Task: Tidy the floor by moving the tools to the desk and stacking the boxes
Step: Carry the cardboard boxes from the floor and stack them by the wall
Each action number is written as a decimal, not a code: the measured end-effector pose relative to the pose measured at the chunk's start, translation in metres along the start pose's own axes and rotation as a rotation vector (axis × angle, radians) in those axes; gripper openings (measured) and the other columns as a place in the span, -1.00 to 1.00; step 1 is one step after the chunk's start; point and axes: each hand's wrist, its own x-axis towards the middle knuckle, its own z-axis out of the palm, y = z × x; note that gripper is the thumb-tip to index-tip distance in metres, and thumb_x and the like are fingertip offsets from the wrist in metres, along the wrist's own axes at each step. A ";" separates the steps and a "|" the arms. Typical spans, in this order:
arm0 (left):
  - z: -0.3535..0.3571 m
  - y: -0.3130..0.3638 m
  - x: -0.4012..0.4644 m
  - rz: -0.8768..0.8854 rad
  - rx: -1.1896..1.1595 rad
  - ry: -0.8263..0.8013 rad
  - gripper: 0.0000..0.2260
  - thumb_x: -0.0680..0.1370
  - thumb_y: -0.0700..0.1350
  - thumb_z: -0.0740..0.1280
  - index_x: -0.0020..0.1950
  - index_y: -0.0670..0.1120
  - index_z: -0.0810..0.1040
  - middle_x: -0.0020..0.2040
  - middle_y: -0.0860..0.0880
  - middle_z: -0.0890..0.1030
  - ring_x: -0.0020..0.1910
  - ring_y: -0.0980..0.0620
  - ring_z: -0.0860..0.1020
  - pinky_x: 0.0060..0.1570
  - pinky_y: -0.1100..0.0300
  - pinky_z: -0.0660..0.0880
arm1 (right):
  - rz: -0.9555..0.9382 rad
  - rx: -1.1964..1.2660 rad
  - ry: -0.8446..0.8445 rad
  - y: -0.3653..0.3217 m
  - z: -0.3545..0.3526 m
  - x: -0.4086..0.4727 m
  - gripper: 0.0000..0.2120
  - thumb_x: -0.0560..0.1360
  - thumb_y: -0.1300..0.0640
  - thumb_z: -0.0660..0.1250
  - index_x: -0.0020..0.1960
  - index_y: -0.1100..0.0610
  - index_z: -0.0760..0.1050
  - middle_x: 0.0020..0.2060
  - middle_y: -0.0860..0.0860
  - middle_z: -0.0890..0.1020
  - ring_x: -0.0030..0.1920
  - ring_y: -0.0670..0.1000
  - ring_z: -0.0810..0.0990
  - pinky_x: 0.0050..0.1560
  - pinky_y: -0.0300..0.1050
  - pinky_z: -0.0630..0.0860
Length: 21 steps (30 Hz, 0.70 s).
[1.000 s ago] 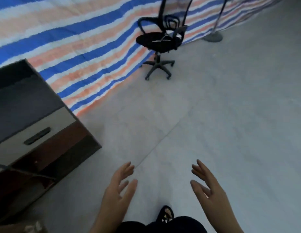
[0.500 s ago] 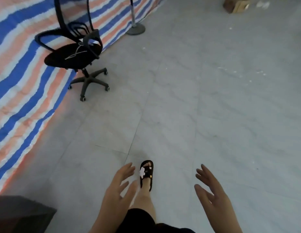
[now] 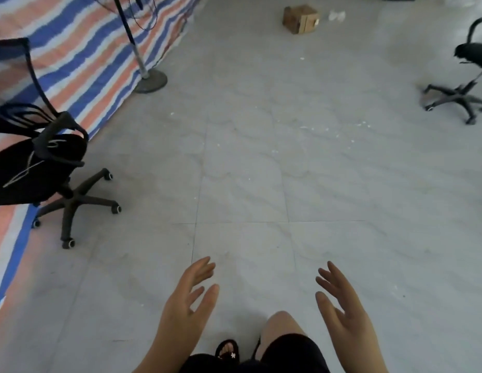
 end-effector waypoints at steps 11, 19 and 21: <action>0.114 0.063 0.255 0.014 0.022 -0.014 -0.64 0.53 -0.22 0.31 0.18 0.20 0.41 0.11 0.21 0.57 0.13 0.36 0.50 0.04 0.48 0.44 | -0.038 -0.016 0.066 -0.031 -0.059 0.277 -0.50 0.49 0.30 0.30 0.28 -0.17 0.35 0.18 -0.15 0.55 0.11 -0.38 0.51 -0.05 -0.52 0.44; 0.192 0.124 0.414 0.001 -0.022 -0.025 -0.65 0.44 -0.03 0.31 0.21 0.18 0.41 0.12 0.36 0.53 0.16 0.32 0.50 0.03 0.44 0.45 | -0.002 -0.049 0.067 -0.055 -0.107 0.446 -0.49 0.49 0.31 0.31 0.26 -0.20 0.36 0.19 -0.14 0.55 0.12 -0.36 0.51 -0.03 -0.52 0.45; 0.204 0.131 0.452 -0.021 -0.029 -0.014 -0.63 0.40 0.01 0.28 0.21 0.19 0.41 0.12 0.37 0.53 0.15 0.33 0.50 0.04 0.39 0.44 | 0.028 -0.047 0.062 -0.056 -0.110 0.486 -0.49 0.49 0.31 0.31 0.26 -0.20 0.36 0.19 -0.13 0.55 0.12 -0.37 0.51 -0.03 -0.52 0.44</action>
